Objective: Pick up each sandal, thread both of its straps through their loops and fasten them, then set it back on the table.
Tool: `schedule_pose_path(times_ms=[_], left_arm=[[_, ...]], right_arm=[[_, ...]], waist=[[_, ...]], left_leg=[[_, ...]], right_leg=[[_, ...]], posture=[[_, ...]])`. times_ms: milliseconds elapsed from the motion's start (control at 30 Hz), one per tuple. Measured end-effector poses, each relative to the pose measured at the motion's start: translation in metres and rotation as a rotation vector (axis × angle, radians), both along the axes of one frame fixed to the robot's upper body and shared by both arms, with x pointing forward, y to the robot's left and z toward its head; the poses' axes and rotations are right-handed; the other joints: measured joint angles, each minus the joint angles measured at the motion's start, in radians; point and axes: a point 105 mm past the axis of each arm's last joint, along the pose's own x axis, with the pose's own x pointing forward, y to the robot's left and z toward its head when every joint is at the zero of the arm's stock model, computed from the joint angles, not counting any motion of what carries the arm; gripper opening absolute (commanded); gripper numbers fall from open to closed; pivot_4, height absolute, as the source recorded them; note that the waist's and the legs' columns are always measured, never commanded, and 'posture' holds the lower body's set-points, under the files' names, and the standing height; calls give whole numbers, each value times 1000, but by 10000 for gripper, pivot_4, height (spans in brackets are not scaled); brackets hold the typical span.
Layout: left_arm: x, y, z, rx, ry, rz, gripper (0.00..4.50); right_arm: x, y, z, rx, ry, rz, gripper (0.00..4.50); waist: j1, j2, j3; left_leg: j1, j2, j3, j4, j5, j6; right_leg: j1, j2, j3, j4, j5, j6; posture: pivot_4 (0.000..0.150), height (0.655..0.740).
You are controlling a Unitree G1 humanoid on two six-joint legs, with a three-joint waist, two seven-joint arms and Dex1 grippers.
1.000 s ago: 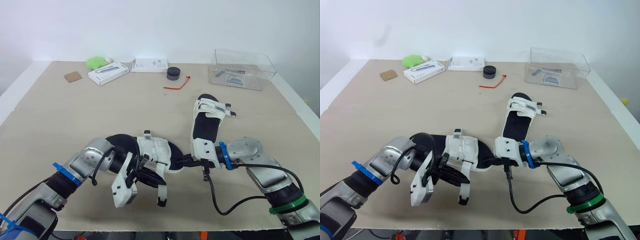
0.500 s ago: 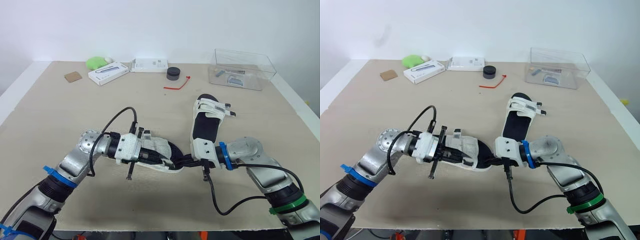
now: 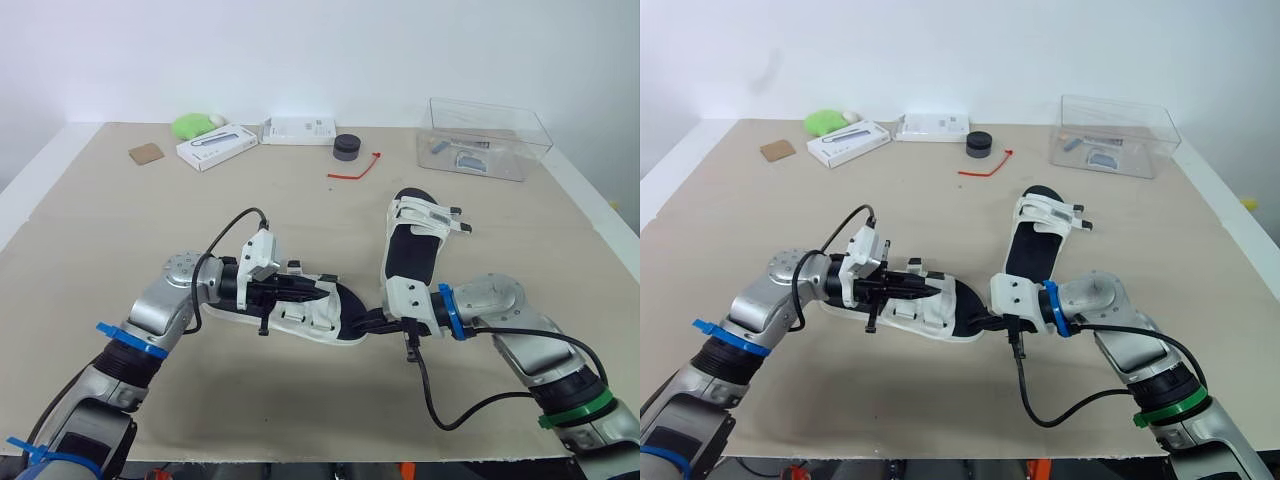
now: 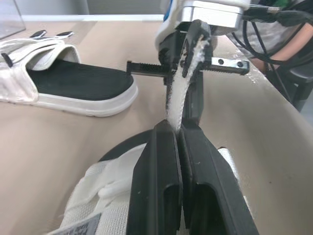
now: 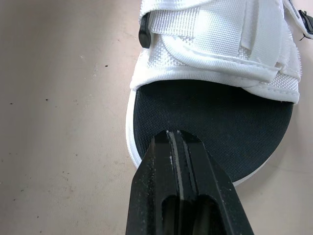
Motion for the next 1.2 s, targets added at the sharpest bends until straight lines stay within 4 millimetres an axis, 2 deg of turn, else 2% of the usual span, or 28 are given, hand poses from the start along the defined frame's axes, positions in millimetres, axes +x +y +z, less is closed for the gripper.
schedule_pose_path(times_ms=[400, 600, 900, 1000, 1200], left_arm=[[-1, -9, 10, -24, 9, -74, 890], [5, -4, -2, 5, 97, -53, 890], [19, -4, -11, 50, 66, -21, 890], [21, -3, -13, 66, 56, -13, 8743], [36, 5, -18, 99, 15, 72, 8743]], right_arm=[[0, -1, 0, 2, -4, -9, 0], [-1, 0, 0, 4, -8, -14, 0], [-1, 0, -1, 8, -12, -27, 0], [-1, 0, -1, 8, -11, -27, 0], [-1, 0, -1, 8, -12, -25, 0]], waist=[[0, 0, 0], [0, 0, 0], [0, 0, 0], [0, 0, -1], [0, 0, -1]], left_leg=[[0, 0, 0, 0, 0, 0], [0, 0, 0, 0, 0, 0], [1, 0, 0, 1, 0, 0], [2, 0, 0, 1, 0, 0], [1, 0, 0, 1, 0, 0]], right_leg=[[0, 0, 0, 0, 0, 0], [0, 0, 0, 0, 0, 0], [1, 0, 0, 0, 0, 0], [2, 0, 0, 0, 1, 1], [1, 0, 0, 0, 0, 1]], posture=[[1500, 7400], [1500, 7400], [1500, 7400], [1500, 7400], [1500, 7400]])
